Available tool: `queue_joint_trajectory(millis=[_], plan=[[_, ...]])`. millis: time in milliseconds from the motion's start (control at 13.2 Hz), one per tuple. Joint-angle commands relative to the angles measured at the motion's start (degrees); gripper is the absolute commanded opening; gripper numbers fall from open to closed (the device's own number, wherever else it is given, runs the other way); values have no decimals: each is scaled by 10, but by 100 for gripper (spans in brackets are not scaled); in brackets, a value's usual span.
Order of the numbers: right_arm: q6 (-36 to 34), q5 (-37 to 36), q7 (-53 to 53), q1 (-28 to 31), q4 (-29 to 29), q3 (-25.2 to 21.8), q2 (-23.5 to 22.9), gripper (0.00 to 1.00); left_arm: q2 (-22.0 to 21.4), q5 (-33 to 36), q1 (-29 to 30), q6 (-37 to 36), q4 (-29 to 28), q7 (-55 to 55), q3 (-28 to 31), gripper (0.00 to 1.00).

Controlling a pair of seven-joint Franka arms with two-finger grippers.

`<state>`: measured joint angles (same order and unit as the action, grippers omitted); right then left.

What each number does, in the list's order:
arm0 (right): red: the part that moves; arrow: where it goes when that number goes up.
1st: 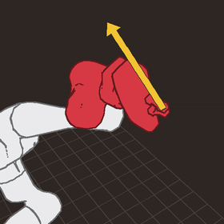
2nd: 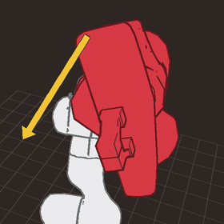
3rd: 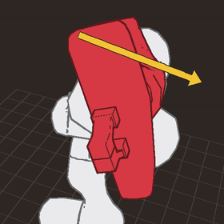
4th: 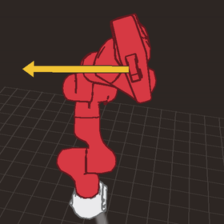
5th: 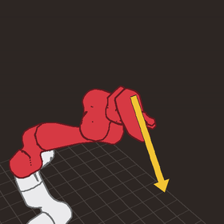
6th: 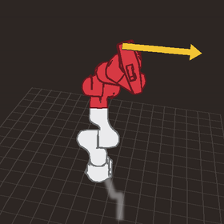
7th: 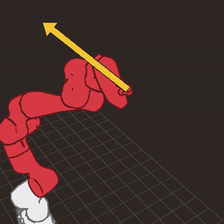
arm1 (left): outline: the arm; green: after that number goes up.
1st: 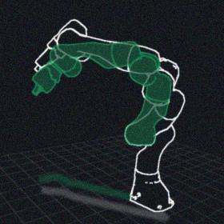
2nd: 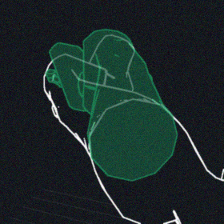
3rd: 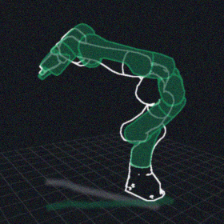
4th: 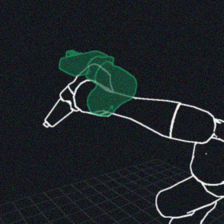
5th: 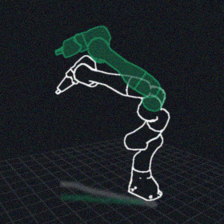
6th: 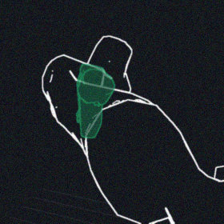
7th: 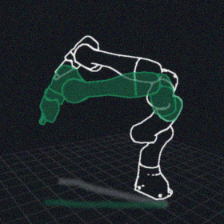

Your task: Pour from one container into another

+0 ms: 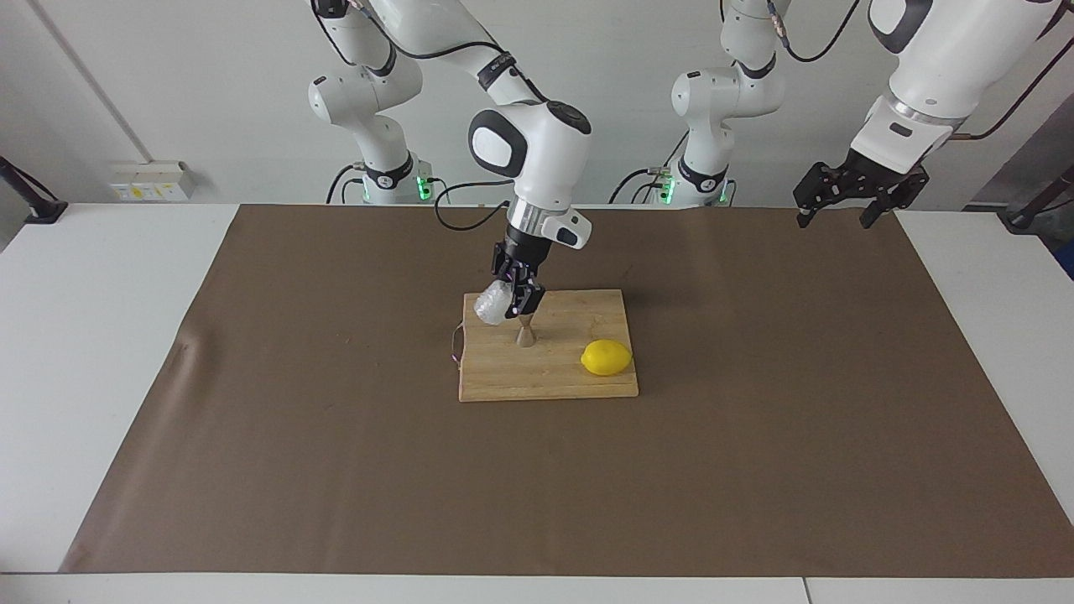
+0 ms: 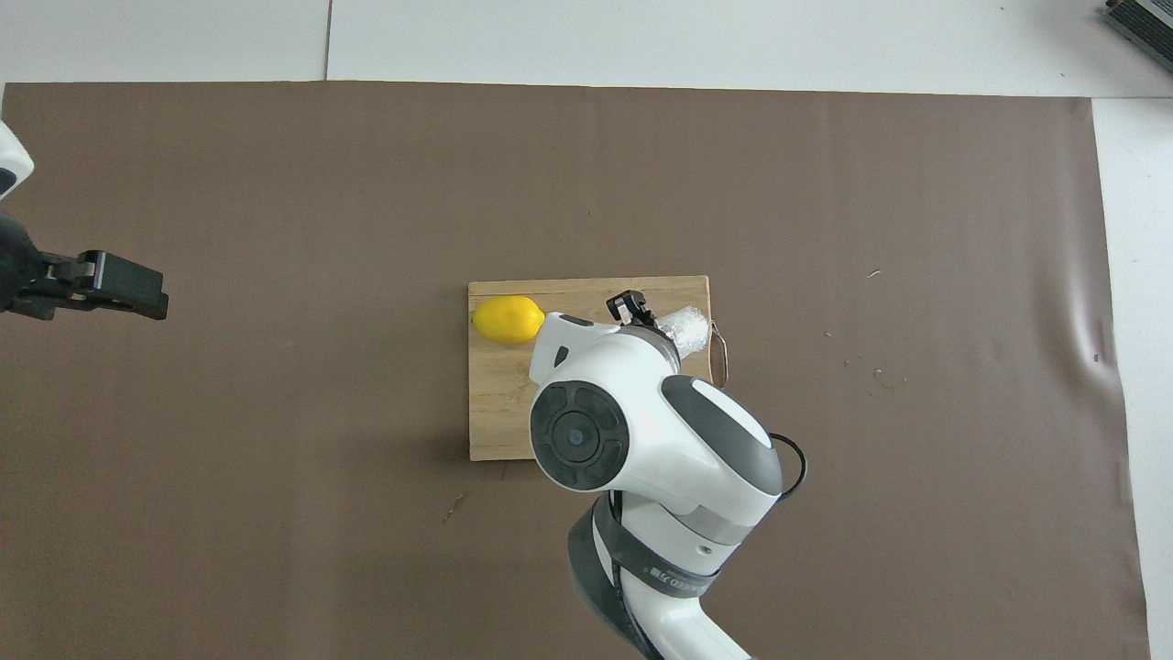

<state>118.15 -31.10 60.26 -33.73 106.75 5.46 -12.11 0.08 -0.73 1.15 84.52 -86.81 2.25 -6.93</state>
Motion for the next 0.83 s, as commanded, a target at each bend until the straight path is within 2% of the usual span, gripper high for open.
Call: queue_joint_trajectory(millis=[0,757], plan=[[-11,-34,-33,-13,2,1,-5,0,-17,7,4,-2,-20,0,-2,100],[-27,-78,-66,-33,2,1,-18,0,-17,8,4,-1,-20,0,-2,100]])
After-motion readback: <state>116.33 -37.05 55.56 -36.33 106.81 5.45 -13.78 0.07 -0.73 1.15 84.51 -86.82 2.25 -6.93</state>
